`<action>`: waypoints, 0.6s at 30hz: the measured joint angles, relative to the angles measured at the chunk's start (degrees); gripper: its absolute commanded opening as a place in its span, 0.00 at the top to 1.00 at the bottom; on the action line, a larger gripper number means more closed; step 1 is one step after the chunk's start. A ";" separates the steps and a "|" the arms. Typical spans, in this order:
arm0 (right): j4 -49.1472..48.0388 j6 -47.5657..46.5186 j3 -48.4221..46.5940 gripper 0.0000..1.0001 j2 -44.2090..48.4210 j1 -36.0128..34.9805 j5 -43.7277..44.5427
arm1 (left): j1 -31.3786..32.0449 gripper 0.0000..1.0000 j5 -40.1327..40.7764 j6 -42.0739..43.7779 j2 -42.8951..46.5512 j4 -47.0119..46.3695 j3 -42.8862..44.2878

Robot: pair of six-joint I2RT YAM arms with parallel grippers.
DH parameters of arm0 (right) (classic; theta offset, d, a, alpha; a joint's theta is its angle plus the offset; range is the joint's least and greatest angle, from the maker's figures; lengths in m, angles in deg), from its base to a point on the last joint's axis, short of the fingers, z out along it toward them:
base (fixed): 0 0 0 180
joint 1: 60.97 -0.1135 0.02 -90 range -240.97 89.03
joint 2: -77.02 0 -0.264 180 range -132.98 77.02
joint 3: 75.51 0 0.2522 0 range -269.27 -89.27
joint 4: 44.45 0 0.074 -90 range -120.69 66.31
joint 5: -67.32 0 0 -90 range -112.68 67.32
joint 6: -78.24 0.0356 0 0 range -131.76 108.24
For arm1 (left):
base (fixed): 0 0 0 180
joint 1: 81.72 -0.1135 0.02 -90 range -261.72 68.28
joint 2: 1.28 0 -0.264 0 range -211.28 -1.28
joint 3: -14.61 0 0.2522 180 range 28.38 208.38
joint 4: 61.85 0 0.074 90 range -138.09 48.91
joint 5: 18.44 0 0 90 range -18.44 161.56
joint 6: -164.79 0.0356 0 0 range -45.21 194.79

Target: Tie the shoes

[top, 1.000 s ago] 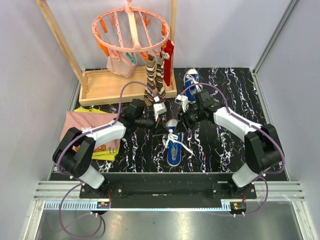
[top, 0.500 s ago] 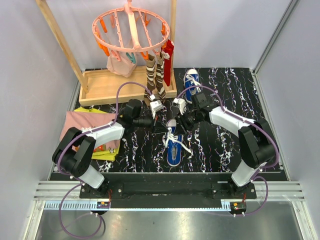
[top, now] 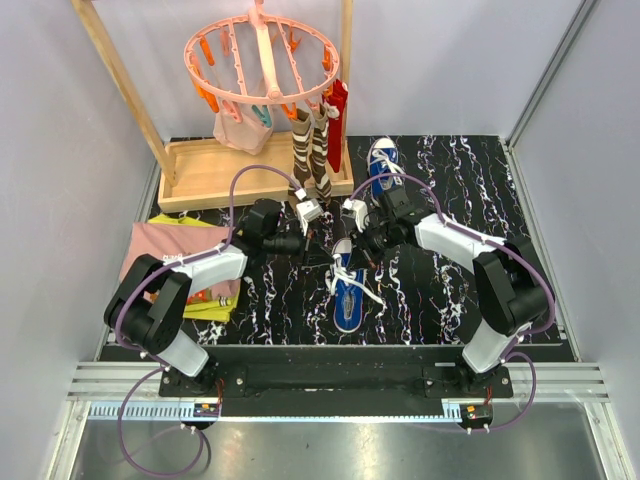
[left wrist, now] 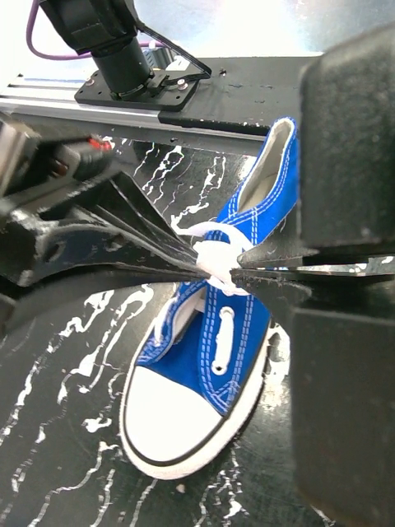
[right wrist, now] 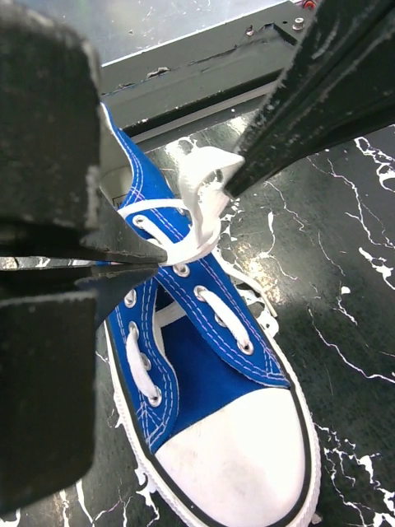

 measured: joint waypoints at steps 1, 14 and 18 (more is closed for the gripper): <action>0.07 0.11 0.00 1.00 0.00 0.00 0.02 | -0.20 1.00 0.11 -0.24 -0.02 0.35 -0.02; 0.04 0.26 1.86 1.00 2.78 0.00 0.13 | -1.88 0.96 3.85 -6.10 -2.80 7.50 -0.02; 0.07 0.28 2.01 1.00 3.48 -0.02 0.13 | -1.88 0.97 5.40 -7.89 -4.22 8.81 0.17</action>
